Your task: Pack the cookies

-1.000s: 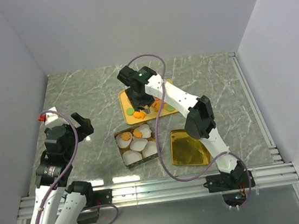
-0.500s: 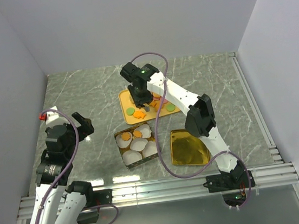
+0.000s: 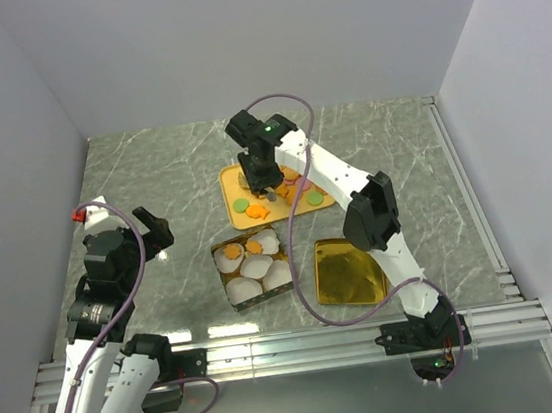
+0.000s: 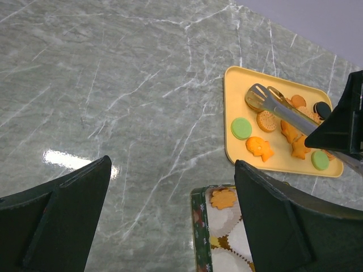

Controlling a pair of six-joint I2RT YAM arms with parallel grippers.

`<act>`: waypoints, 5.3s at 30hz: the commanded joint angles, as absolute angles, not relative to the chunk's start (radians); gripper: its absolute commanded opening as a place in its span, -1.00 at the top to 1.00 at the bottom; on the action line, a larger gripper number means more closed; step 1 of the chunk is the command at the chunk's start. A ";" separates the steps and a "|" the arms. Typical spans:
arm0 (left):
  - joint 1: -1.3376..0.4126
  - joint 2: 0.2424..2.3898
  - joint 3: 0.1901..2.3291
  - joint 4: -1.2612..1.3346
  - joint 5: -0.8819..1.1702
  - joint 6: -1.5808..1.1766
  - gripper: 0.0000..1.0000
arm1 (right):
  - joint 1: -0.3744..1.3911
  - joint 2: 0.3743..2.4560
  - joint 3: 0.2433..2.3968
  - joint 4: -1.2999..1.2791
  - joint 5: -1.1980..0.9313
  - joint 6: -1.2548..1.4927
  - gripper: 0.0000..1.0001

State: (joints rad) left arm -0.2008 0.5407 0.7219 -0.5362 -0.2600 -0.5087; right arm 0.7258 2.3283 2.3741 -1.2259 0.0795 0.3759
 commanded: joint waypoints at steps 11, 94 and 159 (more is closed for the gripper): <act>-0.202 0.540 0.716 -0.506 -0.281 -0.489 -0.93 | 0.693 2.010 2.269 -1.186 0.014 0.391 0.28; -0.196 0.563 0.735 -0.541 -0.313 -0.546 -0.99 | 1.019 1.588 1.557 -1.092 -0.034 0.414 -0.01; -0.213 0.529 0.716 -0.517 -0.278 -0.522 -0.99 | 0.684 1.804 1.739 -1.158 0.136 0.512 -0.05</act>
